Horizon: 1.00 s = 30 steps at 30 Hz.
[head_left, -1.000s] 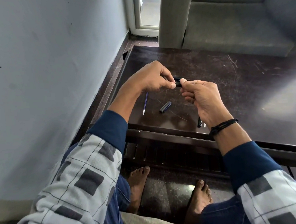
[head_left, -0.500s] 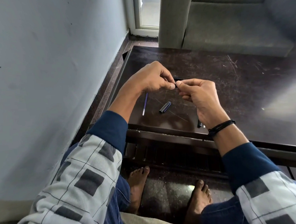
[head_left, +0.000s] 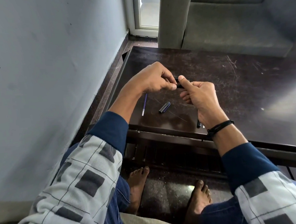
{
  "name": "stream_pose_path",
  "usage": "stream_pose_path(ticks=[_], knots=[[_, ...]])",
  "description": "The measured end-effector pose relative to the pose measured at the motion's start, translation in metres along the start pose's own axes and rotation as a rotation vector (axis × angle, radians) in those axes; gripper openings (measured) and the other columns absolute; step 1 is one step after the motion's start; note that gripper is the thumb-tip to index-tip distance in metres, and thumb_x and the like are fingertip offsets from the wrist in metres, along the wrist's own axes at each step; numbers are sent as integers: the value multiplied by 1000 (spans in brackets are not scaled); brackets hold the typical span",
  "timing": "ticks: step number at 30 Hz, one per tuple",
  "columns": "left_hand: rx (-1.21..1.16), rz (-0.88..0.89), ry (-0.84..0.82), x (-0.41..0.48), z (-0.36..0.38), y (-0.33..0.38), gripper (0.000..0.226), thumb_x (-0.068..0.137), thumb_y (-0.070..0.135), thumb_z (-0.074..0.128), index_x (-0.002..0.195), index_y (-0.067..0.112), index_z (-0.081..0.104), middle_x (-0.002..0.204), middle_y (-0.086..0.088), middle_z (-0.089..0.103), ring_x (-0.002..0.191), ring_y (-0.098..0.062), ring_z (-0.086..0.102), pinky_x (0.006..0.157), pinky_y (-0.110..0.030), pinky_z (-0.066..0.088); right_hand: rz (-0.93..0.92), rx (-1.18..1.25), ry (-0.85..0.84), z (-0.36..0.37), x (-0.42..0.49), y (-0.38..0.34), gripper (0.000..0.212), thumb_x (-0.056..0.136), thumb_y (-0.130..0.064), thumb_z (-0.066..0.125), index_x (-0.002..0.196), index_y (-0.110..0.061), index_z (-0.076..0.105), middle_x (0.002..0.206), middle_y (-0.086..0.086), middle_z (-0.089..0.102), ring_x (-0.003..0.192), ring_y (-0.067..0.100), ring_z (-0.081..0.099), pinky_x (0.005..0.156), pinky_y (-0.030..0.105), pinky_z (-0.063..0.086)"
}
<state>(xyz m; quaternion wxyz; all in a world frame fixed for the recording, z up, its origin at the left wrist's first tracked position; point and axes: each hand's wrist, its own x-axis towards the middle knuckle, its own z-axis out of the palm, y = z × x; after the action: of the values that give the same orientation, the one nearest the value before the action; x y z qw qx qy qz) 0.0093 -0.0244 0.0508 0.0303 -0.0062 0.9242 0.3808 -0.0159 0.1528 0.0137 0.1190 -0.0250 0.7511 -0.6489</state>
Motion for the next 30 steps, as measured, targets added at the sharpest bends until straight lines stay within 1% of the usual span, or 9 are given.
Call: stream_pose_path(ticks=[4,7,10,12,15,18,23,27,30], knots=[[21,0,18,1,1,-2,13,84,25,80,97,24,81,75,8,71,62,5,58,70,-20,46,3,50,-62,0,0,-1,34,90,-43,77,88,-10,75,66,-1,69,58,5,58,56,17,49],[39,1,18,2,1,-2,15,84,23,80,99,22,81,72,10,70,57,8,56,66,-17,44,-4,89,-105,0,0,-1,26,89,-34,79,96,-9,76,75,4,71,62,7,59,59,19,49],[32,4,20,2,1,-2,14,84,21,80,97,22,82,76,5,73,65,2,61,71,-23,51,-1,95,-103,0,0,-2,15,88,-19,79,93,-6,76,77,8,72,64,9,61,60,20,51],[28,1,21,2,1,-2,13,84,22,80,96,23,82,78,4,74,67,0,62,71,-22,50,-11,82,-91,0,-1,-2,14,87,-16,80,90,-3,76,78,9,73,65,11,62,59,19,51],[32,3,24,2,1,-1,13,84,23,81,96,23,81,78,6,73,64,2,60,68,-18,45,-28,52,-82,-1,-1,-1,17,89,-20,79,85,-4,76,73,6,71,63,10,61,57,18,50],[43,6,21,1,2,0,14,84,24,80,98,22,81,78,7,72,65,3,60,67,-18,46,-23,11,-62,-1,0,-1,25,90,-31,79,80,-8,75,66,2,69,58,8,59,56,19,48],[30,13,17,1,1,0,15,85,26,80,99,22,81,83,6,74,72,-2,63,76,-24,52,-3,-4,-54,0,0,-2,34,90,-43,76,80,-10,73,61,-1,67,55,7,58,56,19,49],[27,5,30,2,2,0,12,85,25,80,97,23,80,77,10,72,68,1,62,74,-23,51,-4,45,-68,0,-1,-3,29,92,-40,75,91,-11,74,68,0,69,60,7,60,57,19,50],[22,0,40,2,2,-1,12,84,25,80,96,23,81,78,8,74,70,-1,64,77,-26,53,1,70,-75,-1,-1,-4,19,92,-30,76,94,-11,74,72,2,70,62,9,61,59,20,50]])
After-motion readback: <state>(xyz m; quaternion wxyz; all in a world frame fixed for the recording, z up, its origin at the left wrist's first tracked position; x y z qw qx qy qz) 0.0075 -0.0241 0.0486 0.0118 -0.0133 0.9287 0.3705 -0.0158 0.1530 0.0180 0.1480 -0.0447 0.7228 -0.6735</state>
